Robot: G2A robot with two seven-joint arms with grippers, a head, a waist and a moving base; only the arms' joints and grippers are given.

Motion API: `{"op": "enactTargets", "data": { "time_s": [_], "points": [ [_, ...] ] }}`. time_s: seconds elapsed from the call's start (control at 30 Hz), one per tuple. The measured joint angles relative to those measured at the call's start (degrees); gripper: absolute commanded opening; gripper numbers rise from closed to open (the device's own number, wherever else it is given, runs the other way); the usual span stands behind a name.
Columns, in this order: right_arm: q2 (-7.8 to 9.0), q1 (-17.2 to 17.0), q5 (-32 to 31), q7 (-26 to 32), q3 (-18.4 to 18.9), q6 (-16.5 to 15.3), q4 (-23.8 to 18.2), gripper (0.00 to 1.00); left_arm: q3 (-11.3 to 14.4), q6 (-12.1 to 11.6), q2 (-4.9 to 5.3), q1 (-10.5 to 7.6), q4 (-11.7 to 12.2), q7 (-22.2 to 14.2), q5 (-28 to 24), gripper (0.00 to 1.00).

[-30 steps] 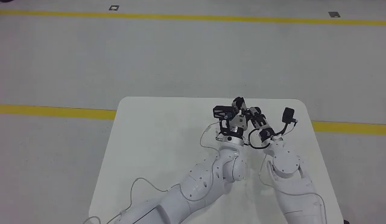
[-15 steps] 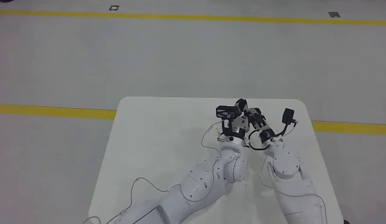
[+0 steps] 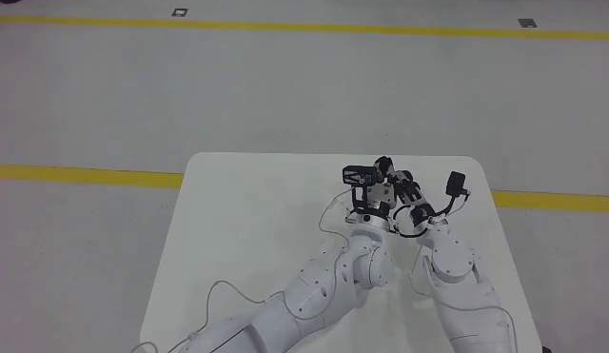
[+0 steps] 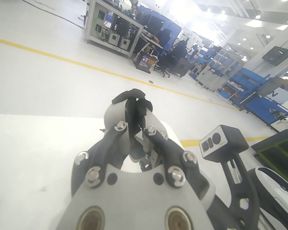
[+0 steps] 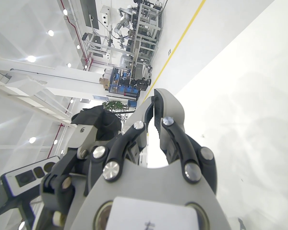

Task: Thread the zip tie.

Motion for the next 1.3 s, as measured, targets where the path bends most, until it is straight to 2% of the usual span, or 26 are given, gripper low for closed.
{"op": "enactTargets", "data": {
  "time_s": [0.17,0.37,0.5,0.73,0.9,1.0,1.3],
  "points": [
    [0.04,0.12,0.13,-0.16,-0.16,0.14,0.09,0.0,-0.11,-0.3,0.12,0.03,-0.27,-0.3,-0.2,0.0],
    [0.21,0.22,0.22,0.14,0.1,-0.33,0.81,0.0,-1.14,-4.4,1.19,1.26,-3.89,-5.23,0.06,0.0],
    [0.25,0.61,0.36,0.09,0.02,-0.25,1.35,0.0,-1.75,-5.18,1.58,1.84,-5.51,-7.48,1.0,0.0],
    [0.31,0.61,0.82,0.24,-0.21,-0.69,1.2,0.0,-2.47,-4.73,1.67,2.24,-6.33,-8.65,1.97,0.0],
    [0.42,0.34,1.68,1.16,-0.14,-1.59,0.86,0.0,-2.76,-3.09,1.43,2.19,-5.9,-9.26,2.27,0.0],
    [0.49,0.14,2.0,1.45,-0.04,-1.98,0.6,0.0,-2.77,-2.14,1.16,2.12,-5.54,-8.97,2.28,0.0],
    [0.56,0.27,3.66,0.92,0.22,-2.21,1.05,0.0,-2.7,-1.36,0.94,1.87,-5.02,-6.9,0.47,0.0]
  ]
}}
